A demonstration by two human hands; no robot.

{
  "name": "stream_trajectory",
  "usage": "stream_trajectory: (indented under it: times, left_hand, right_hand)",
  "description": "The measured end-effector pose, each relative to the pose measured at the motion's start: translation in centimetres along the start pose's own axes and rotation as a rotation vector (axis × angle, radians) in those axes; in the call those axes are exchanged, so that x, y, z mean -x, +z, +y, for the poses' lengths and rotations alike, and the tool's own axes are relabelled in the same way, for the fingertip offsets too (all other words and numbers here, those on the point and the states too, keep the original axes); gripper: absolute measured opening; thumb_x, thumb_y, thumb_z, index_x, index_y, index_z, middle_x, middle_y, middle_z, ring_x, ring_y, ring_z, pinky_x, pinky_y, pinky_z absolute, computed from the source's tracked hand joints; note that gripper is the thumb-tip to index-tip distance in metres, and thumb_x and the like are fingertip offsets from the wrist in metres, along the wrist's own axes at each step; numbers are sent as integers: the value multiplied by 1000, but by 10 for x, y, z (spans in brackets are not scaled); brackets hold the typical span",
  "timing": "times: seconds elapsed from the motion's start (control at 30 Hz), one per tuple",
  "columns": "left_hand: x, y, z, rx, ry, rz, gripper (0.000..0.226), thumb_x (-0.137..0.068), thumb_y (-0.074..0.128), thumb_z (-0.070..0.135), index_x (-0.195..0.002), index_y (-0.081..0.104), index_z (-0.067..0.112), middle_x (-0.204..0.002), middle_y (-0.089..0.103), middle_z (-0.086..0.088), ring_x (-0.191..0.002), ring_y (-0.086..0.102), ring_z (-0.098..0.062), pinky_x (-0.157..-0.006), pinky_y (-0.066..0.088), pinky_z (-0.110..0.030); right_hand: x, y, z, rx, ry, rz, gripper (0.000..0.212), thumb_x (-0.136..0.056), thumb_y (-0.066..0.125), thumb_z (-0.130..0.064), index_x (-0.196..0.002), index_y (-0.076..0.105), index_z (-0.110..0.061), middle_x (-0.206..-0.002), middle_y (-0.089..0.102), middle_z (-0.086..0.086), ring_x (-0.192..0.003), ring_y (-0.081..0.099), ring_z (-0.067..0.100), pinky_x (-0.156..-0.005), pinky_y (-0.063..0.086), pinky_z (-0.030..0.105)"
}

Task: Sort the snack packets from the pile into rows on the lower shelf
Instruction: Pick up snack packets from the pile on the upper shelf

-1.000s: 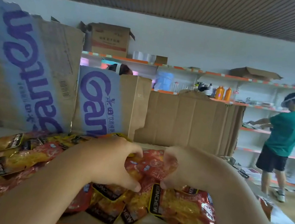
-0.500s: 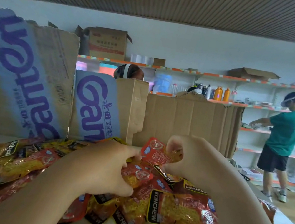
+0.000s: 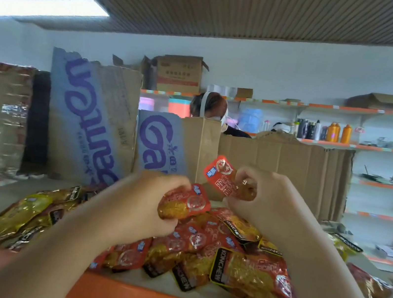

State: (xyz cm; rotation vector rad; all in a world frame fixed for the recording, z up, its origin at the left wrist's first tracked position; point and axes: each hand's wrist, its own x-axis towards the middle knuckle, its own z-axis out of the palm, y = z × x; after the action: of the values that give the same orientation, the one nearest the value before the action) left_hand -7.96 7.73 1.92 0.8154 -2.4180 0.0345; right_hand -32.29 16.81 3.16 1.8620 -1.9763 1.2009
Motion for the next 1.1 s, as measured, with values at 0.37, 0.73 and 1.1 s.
stream_trajectory:
  times: [0.37,0.73,1.1]
  left_hand:
    - [93,-99,-48,-155,6,481,44,-76,63,55,-117,58,43,-130,56,26,-123,56,-7,-101,49,-33]
    - [259,-209,-205,-201,-170,629,45,-74,77,44,-115,63,33,-120,57,27,-110,57,2,-93,41,-6]
    - [424,-301,-344,-320,-484,588,48,-76,87,44,-115,59,43,-119,62,23,-103,58,4,-81,36,0]
  right_hand:
    - [4,35,-128,-266,-374,194,34,-73,73,-52,-102,59,-41,-105,61,-30,-99,58,-12,-68,41,4]
    - [1,204,-345,-487,-535,173,41,-75,86,-36,-101,56,-39,-103,64,-17,-92,63,3,-76,52,18]
    - [21,371,-535,-759,-540,-3,35,-76,86,-33,-93,55,-37,-101,63,-16,-89,65,8,-77,57,36]
